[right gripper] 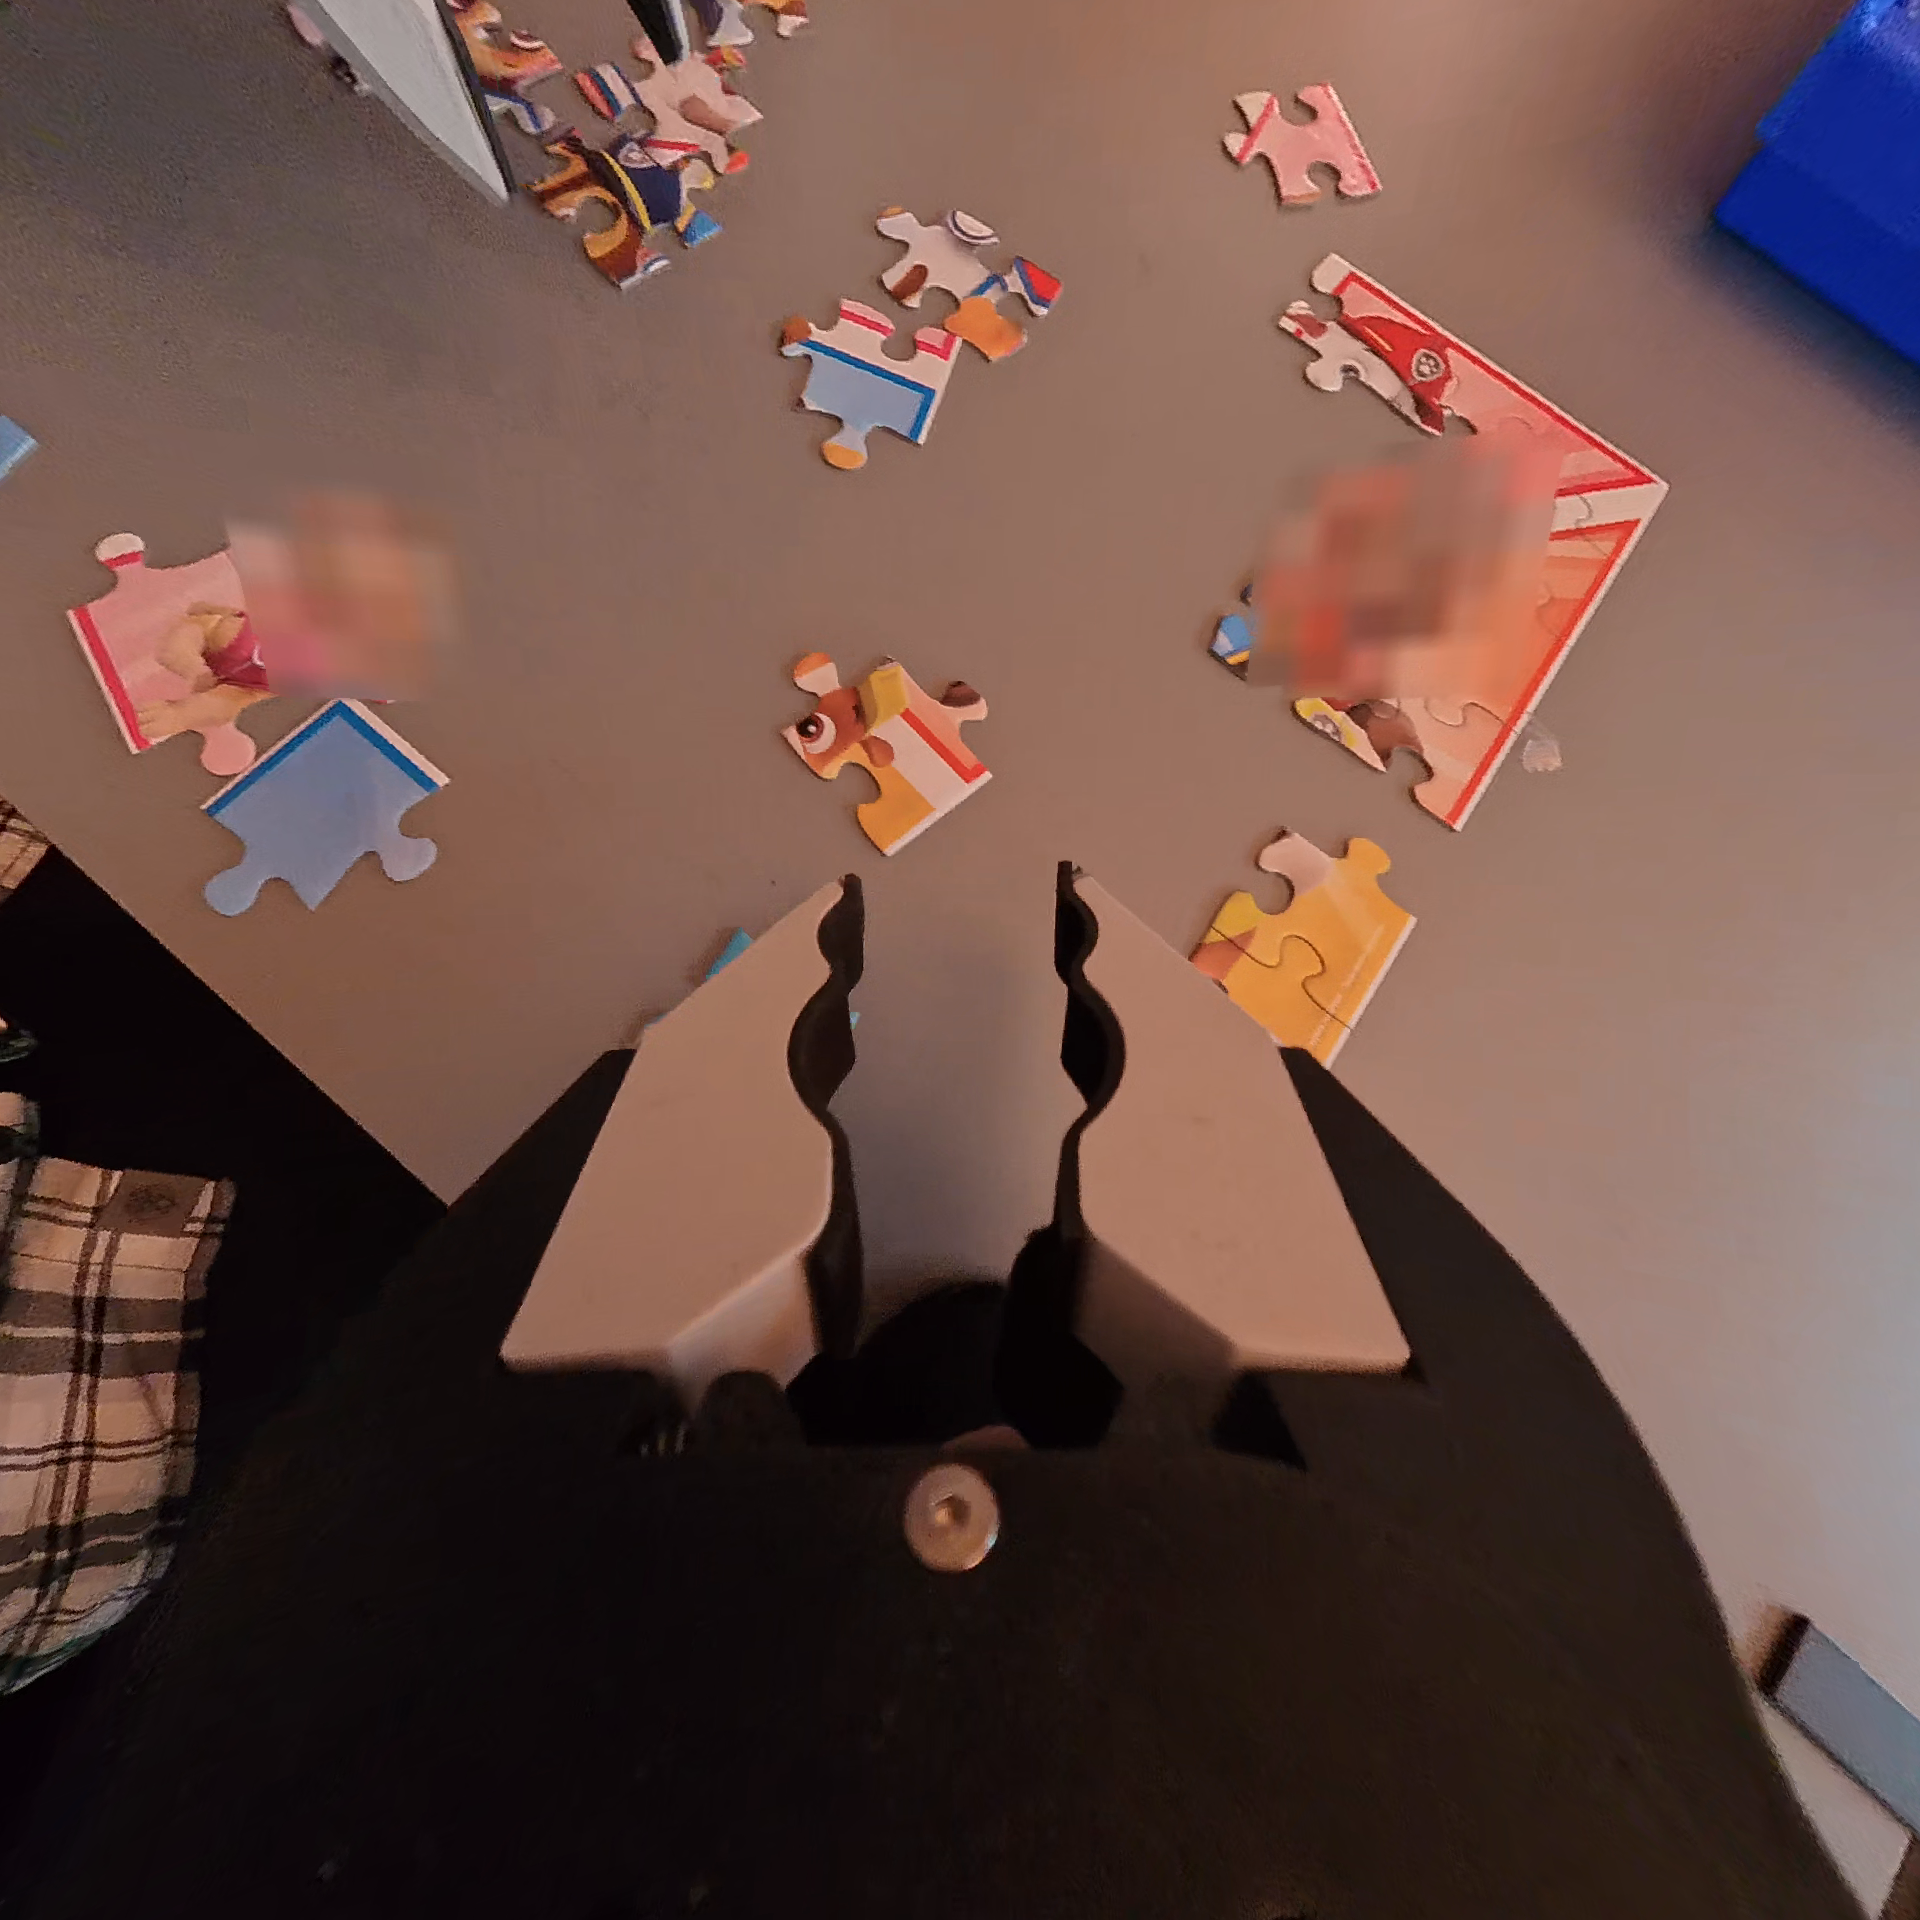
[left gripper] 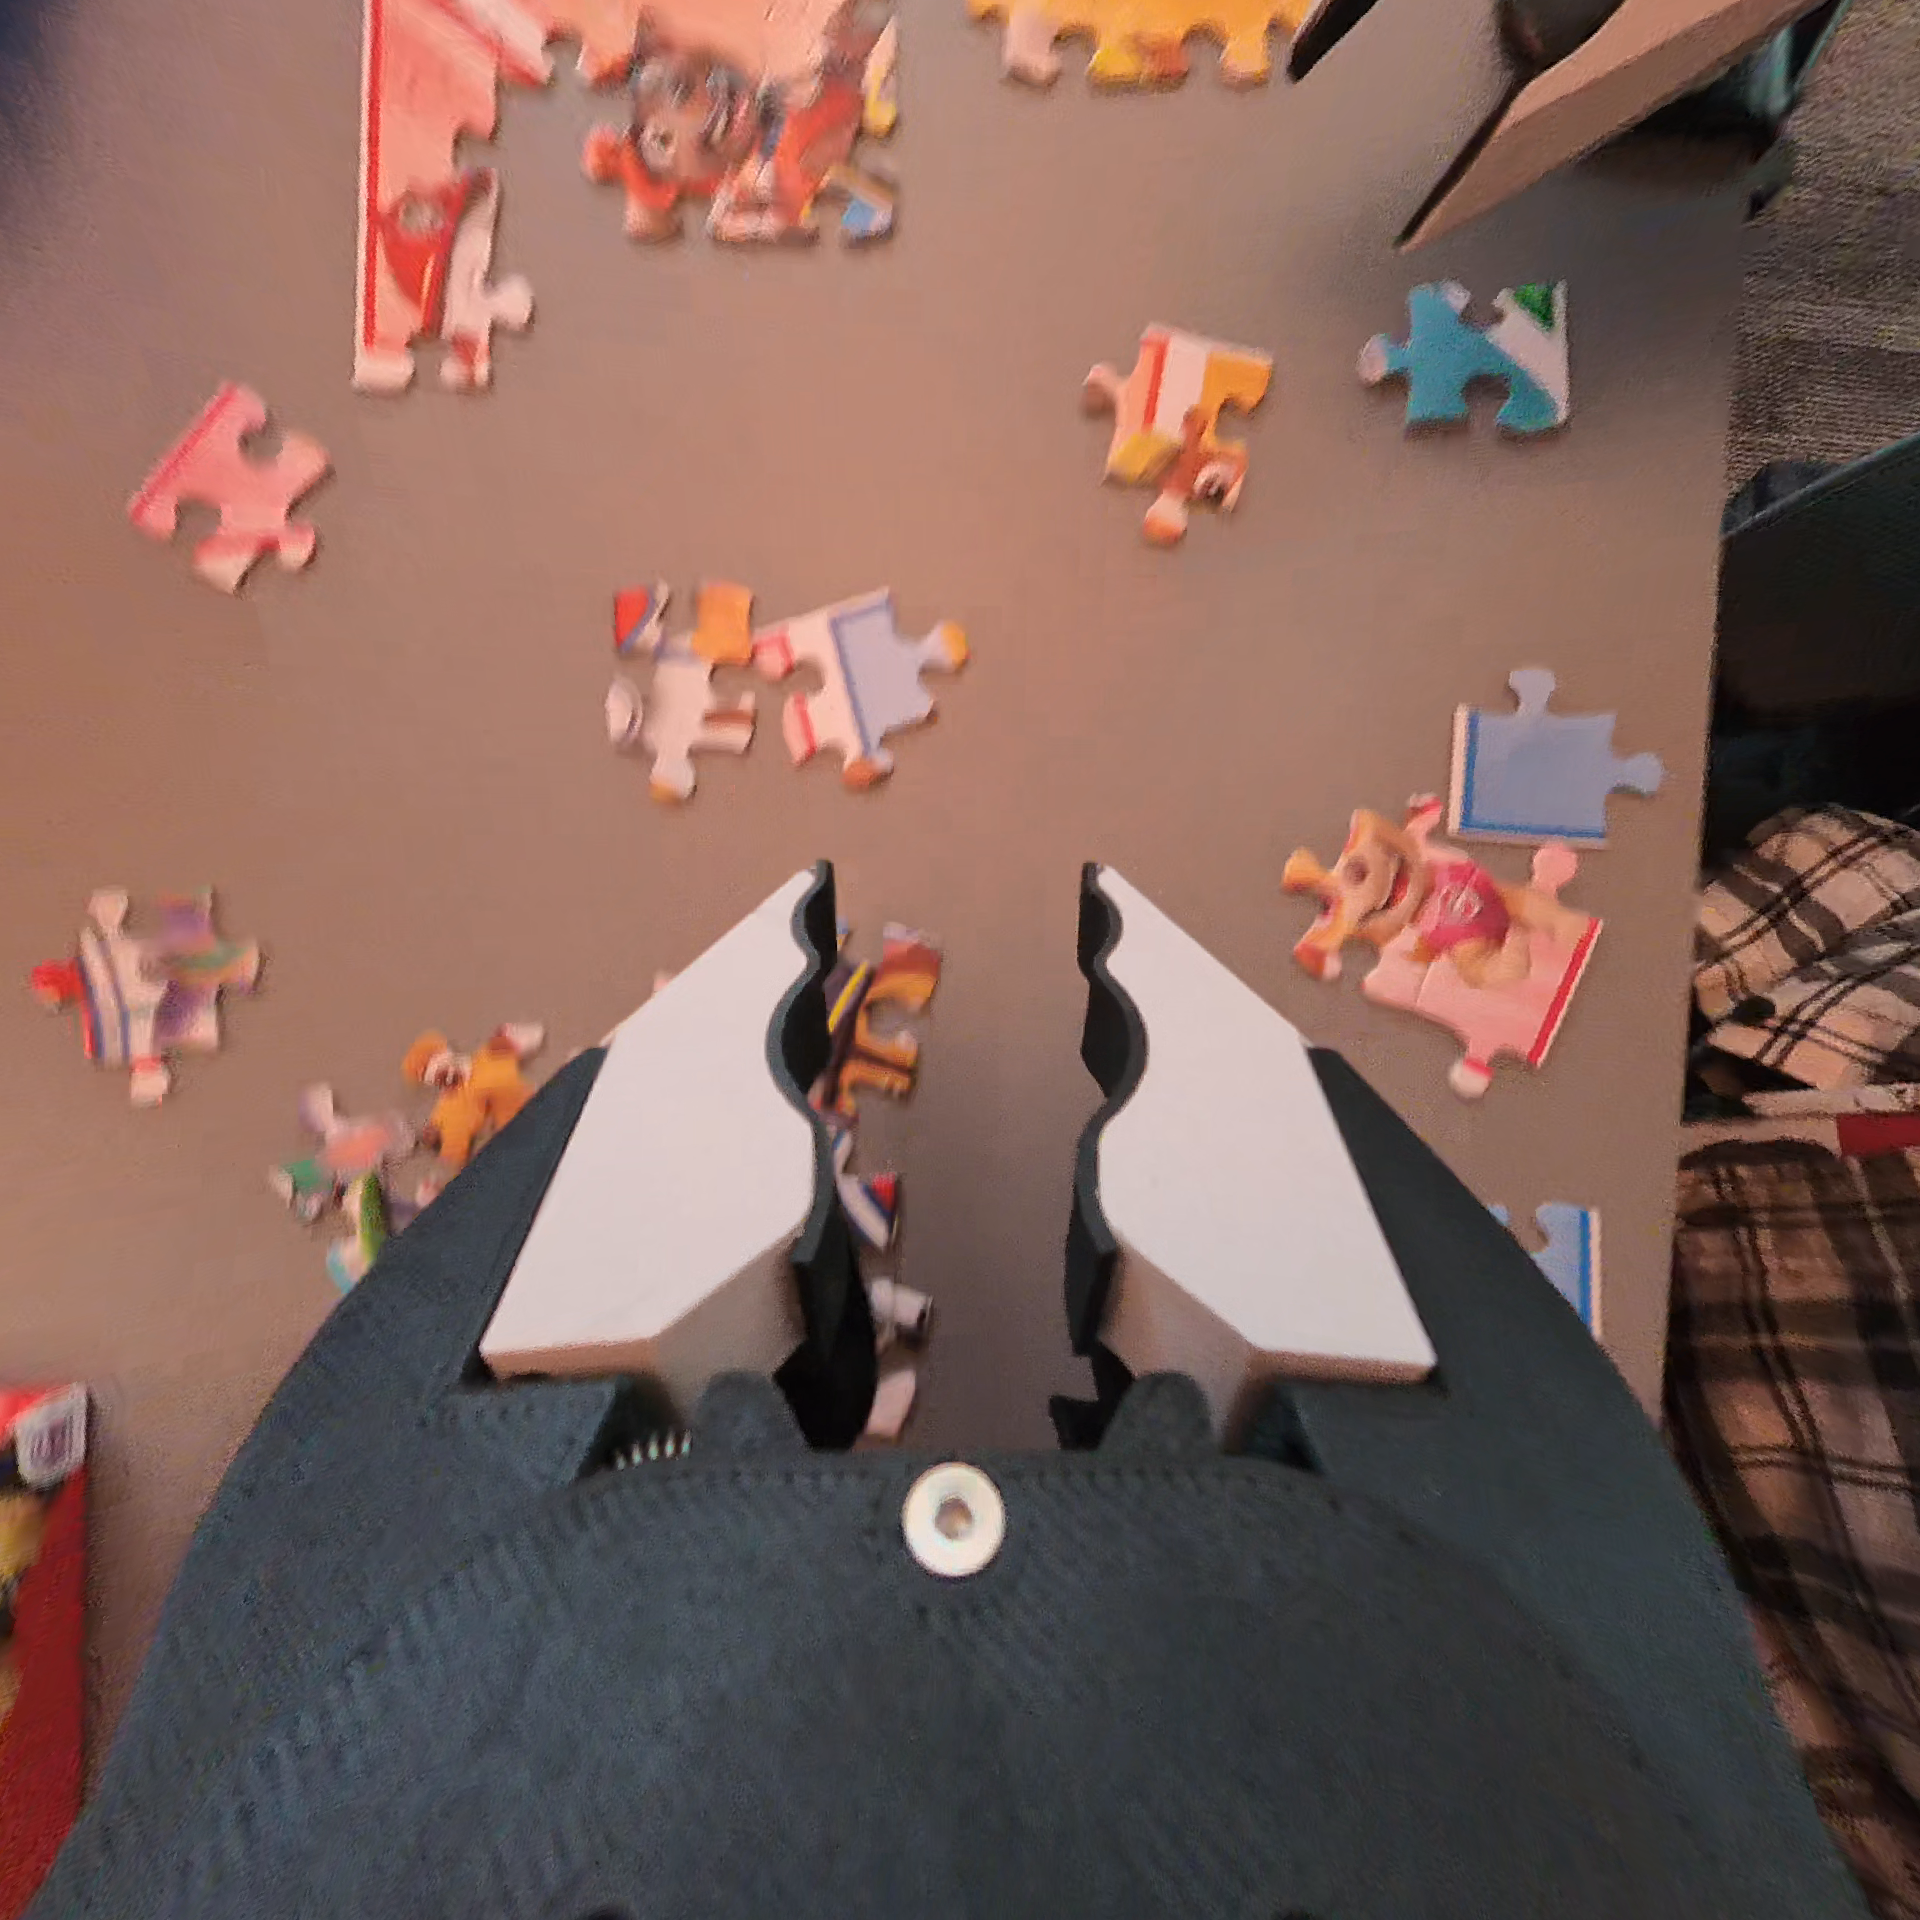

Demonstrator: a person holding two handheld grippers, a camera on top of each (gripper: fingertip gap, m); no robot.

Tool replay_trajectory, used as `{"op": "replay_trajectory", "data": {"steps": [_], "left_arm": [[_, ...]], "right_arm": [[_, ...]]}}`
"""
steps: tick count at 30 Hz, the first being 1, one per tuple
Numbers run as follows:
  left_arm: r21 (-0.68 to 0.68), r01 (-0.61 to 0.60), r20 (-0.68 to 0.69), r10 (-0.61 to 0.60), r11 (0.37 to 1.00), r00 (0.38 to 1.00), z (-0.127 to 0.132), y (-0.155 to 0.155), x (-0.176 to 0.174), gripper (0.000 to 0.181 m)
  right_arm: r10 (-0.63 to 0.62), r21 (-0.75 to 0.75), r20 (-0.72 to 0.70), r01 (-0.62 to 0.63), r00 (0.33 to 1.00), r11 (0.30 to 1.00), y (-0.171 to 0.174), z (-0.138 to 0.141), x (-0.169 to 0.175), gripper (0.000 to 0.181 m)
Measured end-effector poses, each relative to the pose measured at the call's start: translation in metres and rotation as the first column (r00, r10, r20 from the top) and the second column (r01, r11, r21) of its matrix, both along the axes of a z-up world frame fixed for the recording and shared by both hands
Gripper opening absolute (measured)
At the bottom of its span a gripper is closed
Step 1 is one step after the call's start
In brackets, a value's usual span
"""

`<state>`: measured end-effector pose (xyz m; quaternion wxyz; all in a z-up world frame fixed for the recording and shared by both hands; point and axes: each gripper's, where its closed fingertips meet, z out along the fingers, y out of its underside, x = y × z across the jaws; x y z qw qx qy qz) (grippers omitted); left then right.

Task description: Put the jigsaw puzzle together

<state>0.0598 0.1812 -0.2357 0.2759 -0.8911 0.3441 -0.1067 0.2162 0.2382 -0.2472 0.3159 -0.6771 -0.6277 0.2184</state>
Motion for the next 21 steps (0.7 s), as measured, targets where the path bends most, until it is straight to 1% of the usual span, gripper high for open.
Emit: {"op": "replay_trajectory", "data": {"steps": [5, 10, 15, 18, 21], "left_arm": [[-0.012, -0.086, -0.045, 0.085, 0.996, 0.995, -0.007, -0.026, -0.050, 0.044], [-0.035, -0.121, -0.058, 0.119, 0.992, 0.991, -0.012, -0.049, -0.086, 0.043], [-0.046, -0.135, -0.057, 0.132, 0.990, 0.990, -0.017, -0.061, -0.105, 0.043], [-0.065, -0.112, -0.055, 0.109, 0.992, 0.993, -0.023, -0.066, -0.109, 0.045], [-0.062, -0.077, -0.043, 0.074, 0.995, 0.996, -0.028, -0.066, -0.105, 0.047]], "right_arm": [[0.057, 0.001, 0.008, -0.057, 0.998, 0.998, -0.010, 0.000, -0.023, 0.038], [0.135, 0.020, 0.036, -0.135, 0.990, 0.991, -0.022, 0.001, -0.058, 0.038], [0.221, 0.033, 0.072, -0.224, 0.973, 0.974, -0.038, -0.004, -0.105, 0.039], [0.270, 0.020, 0.082, -0.272, 0.959, 0.962, -0.050, -0.009, -0.134, 0.039], [0.308, 0.003, 0.109, -0.310, 0.945, 0.951, -0.059, -0.017, -0.157, 0.039]]}}
